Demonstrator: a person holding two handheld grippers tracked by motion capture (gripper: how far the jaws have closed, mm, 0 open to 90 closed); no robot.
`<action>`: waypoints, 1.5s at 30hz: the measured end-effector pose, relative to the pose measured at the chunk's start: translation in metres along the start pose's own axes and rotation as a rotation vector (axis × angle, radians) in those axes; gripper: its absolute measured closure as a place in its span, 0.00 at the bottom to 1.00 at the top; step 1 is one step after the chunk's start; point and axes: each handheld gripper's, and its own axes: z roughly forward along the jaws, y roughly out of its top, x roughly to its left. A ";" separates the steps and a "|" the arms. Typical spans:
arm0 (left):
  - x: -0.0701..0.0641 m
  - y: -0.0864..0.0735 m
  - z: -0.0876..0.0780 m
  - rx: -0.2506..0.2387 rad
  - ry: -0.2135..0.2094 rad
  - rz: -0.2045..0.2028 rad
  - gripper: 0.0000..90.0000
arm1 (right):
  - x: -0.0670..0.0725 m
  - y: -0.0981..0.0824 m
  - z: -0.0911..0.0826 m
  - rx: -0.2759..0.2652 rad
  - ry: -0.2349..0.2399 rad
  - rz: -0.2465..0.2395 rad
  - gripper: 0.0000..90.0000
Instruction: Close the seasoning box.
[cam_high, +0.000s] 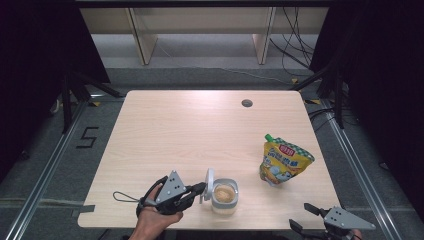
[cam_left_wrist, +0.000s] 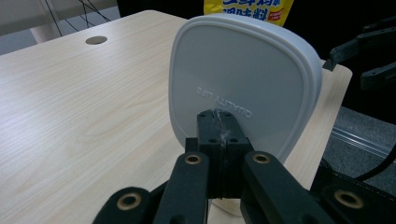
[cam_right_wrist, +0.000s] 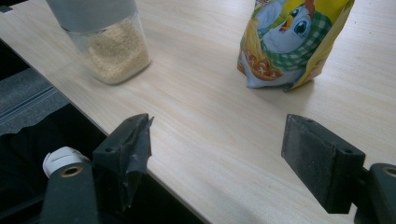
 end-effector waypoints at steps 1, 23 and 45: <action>-0.003 0.000 0.001 -0.003 0.000 -0.026 0.99 | 0.000 0.000 0.000 0.000 0.000 0.000 0.28; 0.013 -0.006 -0.014 -0.023 -0.024 -0.070 0.69 | -0.003 -0.001 0.001 0.016 0.011 0.043 0.28; 0.014 -0.057 -0.033 0.049 0.011 -0.166 0.37 | -0.009 -0.002 -0.001 0.014 -0.020 0.015 0.28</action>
